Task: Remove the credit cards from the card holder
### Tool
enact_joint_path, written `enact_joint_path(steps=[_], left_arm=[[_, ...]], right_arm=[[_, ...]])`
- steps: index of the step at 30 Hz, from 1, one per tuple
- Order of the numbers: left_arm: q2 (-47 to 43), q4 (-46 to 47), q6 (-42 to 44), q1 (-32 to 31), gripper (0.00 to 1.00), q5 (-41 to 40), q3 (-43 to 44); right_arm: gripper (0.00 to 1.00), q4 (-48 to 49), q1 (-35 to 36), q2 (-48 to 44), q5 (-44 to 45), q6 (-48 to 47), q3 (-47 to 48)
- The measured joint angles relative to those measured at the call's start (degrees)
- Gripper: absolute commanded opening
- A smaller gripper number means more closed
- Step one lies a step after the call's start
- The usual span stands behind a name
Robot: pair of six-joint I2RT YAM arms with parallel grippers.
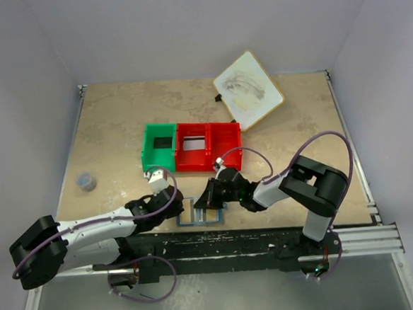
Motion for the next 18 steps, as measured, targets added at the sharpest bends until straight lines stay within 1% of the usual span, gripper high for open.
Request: enact_joint_path(steps=[7,13,18], left_arm=[[-1.97,1.46,-0.33,0.0,0.0,-0.5,-1.81],[-3.08,-0.04,-1.64,-0.13,0.0,-1.11,-1.81],[-3.67,-1.01,-1.73,-0.31,0.0,-1.2,-1.81]], right_arm=[[0.0,-0.61,0.04,-0.2,0.72,1.2,0.02],[0.0,-3.32,0.55,-3.13,2.45,1.77,-0.13],[0.0,-3.21,0.55,-4.39,2.45,1.95,-0.9]])
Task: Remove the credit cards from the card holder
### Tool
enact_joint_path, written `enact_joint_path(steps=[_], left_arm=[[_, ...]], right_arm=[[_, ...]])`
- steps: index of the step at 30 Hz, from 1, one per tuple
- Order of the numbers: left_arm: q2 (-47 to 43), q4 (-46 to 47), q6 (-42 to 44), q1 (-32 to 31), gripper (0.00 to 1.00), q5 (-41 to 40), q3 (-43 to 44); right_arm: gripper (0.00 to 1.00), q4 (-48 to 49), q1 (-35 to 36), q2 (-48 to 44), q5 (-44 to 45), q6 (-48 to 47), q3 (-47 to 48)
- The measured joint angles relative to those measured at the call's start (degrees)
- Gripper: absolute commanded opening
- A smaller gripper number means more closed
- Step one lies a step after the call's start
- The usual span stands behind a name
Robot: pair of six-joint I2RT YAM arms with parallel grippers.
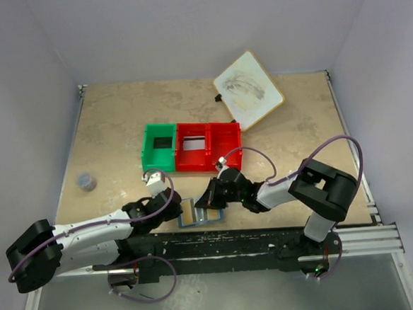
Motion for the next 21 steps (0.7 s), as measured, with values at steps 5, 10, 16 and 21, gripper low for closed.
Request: enact_joint_path(steps=[5,10,16,21], left_arm=[[0.17,-0.11,0.0,-0.22,0.0,-0.04,0.0],[0.35,0.09,0.02,-0.24,0.0,-0.04,0.0],[0.72,0.59,0.09,-0.26,0.0,-0.04,0.02],[0.76,0.94,0.28,-0.26,0.0,0.22,0.02]], right_arm=[[0.0,0.24,-0.02,-1.27,0.33,0.76,-2.14],[0.0,0.26,-0.24,-2.67,0.55,0.96,-3.52],[0.0,0.5,-0.63,-3.08,0.52,1.29,-4.87],[0.0,1.84,-1.55,-3.26,-0.37,1.7,-6.62]])
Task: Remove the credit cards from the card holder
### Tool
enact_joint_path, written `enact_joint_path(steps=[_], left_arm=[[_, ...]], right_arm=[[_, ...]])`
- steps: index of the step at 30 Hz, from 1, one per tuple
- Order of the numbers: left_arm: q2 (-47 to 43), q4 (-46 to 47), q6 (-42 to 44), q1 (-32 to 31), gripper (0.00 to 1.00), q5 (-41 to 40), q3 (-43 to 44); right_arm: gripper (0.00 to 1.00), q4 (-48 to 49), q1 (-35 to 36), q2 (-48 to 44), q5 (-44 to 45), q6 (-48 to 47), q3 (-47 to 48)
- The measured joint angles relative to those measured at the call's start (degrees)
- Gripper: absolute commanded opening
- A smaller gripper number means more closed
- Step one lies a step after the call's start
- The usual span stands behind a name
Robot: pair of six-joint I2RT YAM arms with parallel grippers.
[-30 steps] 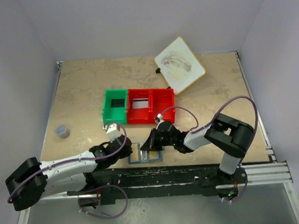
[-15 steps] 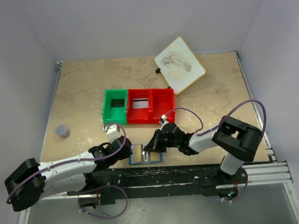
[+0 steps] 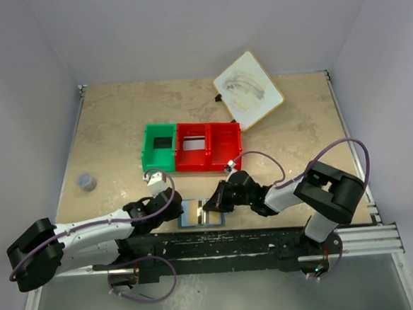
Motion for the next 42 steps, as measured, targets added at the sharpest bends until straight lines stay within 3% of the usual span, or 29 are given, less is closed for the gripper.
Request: enact_joint_path(steps=[2,6,11,18,27,34,42], left_arm=[[0.0,0.11,0.31,0.0,0.0,0.17,0.0],[-1.53,-2.69,0.57,-0.02,0.14,0.07,0.68],[-5.92,-9.77,1.7,-0.02,0.2,-2.62,4.48],[-6.34,-7.61,4.0,-0.02,0.17,-0.42,8.22],[2.84,-2.1,3.26,-0.22,0.1,6.32,4.35],[2.4,-0.79,2.78,-0.22,0.06,6.25,3.54],[3.58,7.8,-1.27,-0.37,0.02,5.79,-0.39]], right_arm=[[0.0,0.92,-0.13,0.42,-0.57,0.02,0.0],[0.0,3.43,-0.17,2.89,-1.05,0.5,0.42],[0.0,4.42,-0.17,3.69,-1.29,1.97,0.37],[0.0,3.87,-0.17,3.48,-1.27,1.97,0.39],[0.01,2.99,-0.17,3.06,-1.29,1.9,0.52],[0.08,2.67,-0.17,3.06,-1.38,1.62,0.87],[0.15,3.58,-0.37,3.91,-1.73,1.4,1.79]])
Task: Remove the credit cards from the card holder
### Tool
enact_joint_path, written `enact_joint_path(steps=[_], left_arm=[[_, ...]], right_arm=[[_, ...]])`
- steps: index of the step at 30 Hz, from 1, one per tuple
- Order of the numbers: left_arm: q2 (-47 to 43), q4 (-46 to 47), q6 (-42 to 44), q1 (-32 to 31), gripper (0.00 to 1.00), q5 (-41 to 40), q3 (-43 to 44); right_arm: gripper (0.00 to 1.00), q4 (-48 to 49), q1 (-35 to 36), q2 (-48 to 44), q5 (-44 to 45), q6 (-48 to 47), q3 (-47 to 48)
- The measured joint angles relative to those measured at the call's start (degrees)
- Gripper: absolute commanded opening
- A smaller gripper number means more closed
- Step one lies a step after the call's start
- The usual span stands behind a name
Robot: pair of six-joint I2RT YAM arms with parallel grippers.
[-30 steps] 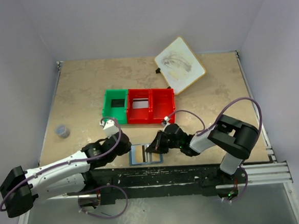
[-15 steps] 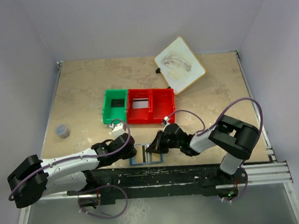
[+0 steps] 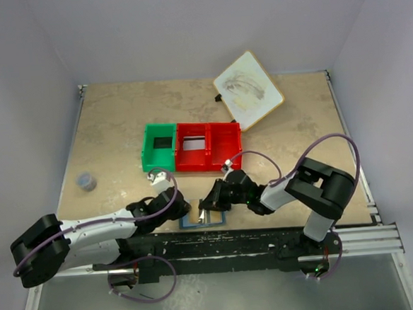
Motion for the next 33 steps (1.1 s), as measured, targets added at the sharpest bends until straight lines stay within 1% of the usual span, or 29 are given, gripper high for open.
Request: enact_joint_path(steps=[3,6,7,11,13,14,17,22,25,28,31,33], left_arm=[[-0.9,1.2,-1.09,-0.13,0.02,-0.28,-0.79],[-1.66,1.05,-1.55,-0.26,0.02,-0.98,-1.16],[-1.81,0.81,-1.57,-0.28,0.02,-1.22,-1.16],[-2.58,-0.44,-1.95,-0.39,0.02,-1.84,-1.14],[-2.95,-1.14,-1.97,-0.59,0.02,-2.14,-1.14],[-3.1,-1.51,-1.97,-0.66,0.02,-2.36,-1.11],[-3.21,-1.95,-1.97,-0.72,0.02,-2.64,-1.05],[-3.23,-2.34,-1.97,-0.72,0.02,-2.73,-0.9],[-3.32,-3.02,-1.95,-0.72,0.06,-2.91,-0.61],[-4.31,-4.33,-1.9,-0.72,0.14,-3.72,-0.57],[-6.08,-6.43,-1.81,-0.74,0.22,-5.01,-0.57],[-7.17,-7.82,-1.46,-0.74,0.3,-5.97,-0.55]], right_arm=[[0.08,2.49,0.11,1.49,-0.2,0.81,0.0],[0.03,3.76,0.15,1.95,-0.26,1.51,-0.11],[0.04,4.37,0.24,1.92,-0.24,1.73,-0.17],[0.14,3.58,0.42,0.2,0.02,2.03,-0.44],[0.16,2.12,0.48,-1.97,0.22,1.95,-1.03],[0.14,1.64,0.52,-3.06,0.24,1.92,-1.42],[0.0,0.85,0.52,-4.57,0.07,1.53,-1.79],[0.0,-0.42,0.52,-4.66,-0.04,0.61,-1.79],[0.0,-3.61,0.52,-7.04,0.63,0.04,-1.88],[0.0,-10.23,0.52,-13.38,3.3,-2.38,-1.62],[0.0,-18.88,0.13,-20.5,6.91,-6.23,0.96],[0.0,-24.17,-0.39,-24.5,9.57,-9.31,3.41]])
